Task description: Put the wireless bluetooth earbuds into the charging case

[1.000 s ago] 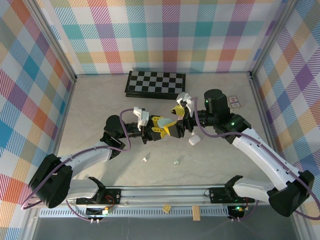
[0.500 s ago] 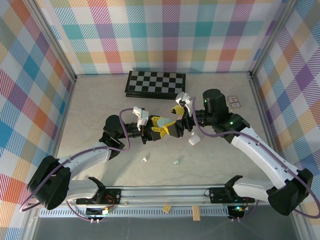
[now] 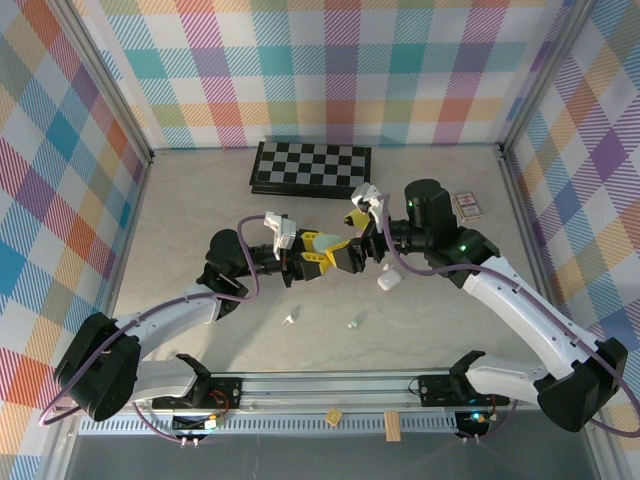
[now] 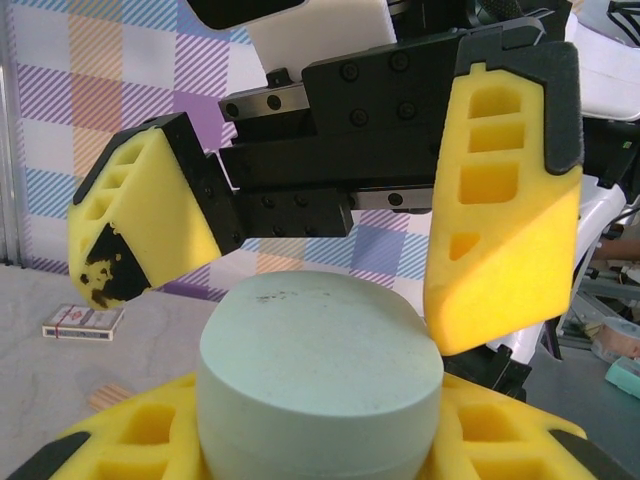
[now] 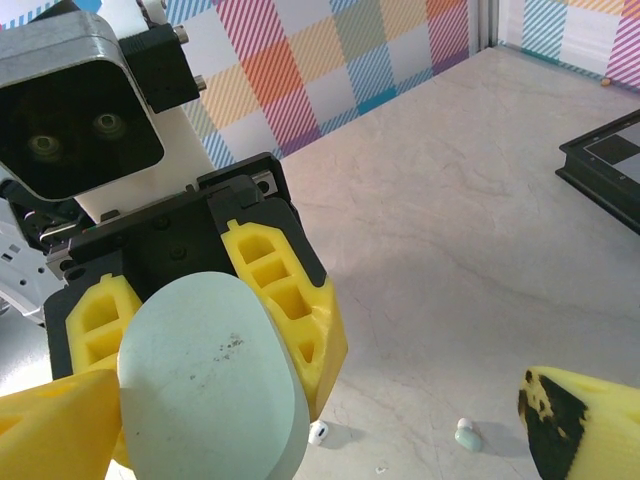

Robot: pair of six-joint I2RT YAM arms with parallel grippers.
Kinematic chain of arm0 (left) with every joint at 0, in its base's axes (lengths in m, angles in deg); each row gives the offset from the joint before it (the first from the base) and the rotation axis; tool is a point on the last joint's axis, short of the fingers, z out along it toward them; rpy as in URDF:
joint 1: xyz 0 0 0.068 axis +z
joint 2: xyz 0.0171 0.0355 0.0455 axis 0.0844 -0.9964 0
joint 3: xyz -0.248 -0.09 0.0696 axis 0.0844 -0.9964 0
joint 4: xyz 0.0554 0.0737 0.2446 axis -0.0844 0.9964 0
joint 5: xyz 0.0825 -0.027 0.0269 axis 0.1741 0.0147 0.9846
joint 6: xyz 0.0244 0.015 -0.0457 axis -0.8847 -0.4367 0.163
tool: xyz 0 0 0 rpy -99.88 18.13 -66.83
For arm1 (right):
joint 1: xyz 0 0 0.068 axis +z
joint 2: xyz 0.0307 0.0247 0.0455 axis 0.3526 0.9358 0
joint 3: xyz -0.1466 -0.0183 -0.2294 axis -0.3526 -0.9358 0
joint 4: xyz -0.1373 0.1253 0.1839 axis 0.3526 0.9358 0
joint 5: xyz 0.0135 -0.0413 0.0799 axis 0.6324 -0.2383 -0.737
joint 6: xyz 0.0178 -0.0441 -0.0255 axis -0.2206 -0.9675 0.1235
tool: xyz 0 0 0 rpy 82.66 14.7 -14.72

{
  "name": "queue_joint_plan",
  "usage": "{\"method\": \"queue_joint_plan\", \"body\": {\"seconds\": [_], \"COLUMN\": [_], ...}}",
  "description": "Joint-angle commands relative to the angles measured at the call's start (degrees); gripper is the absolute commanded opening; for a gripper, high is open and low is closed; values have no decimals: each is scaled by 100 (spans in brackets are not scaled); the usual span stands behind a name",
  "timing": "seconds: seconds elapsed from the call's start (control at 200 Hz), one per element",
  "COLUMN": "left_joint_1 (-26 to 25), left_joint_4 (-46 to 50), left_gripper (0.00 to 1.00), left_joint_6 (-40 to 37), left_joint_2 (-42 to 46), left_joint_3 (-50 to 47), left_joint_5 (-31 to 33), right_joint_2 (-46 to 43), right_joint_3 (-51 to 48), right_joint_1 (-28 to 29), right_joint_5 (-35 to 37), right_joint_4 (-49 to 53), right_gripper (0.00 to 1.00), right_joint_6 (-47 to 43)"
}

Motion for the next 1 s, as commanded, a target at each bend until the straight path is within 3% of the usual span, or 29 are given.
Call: {"method": "queue_joint_plan", "body": {"seconds": [0.0, 0.72, 0.995], "left_joint_1": [-11, -11, -11], "left_joint_4": [-325, -185, -28], "left_gripper": [30, 30, 30], "left_joint_6": [-79, -202, -448], "left_joint_2": [239, 274, 274], "left_joint_3": [-50, 17, -40], "left_joint_5": [-321, -489, -365], "right_joint_2": [-32, 292, -14], "right_joint_3": [157, 704, 709], "right_joint_1": [-47, -43, -48], "right_joint_5": [503, 810, 41], "right_joint_4": [-140, -42, -243], "right_gripper": [99, 99, 100], "right_joint_6": [19, -99, 117]}}
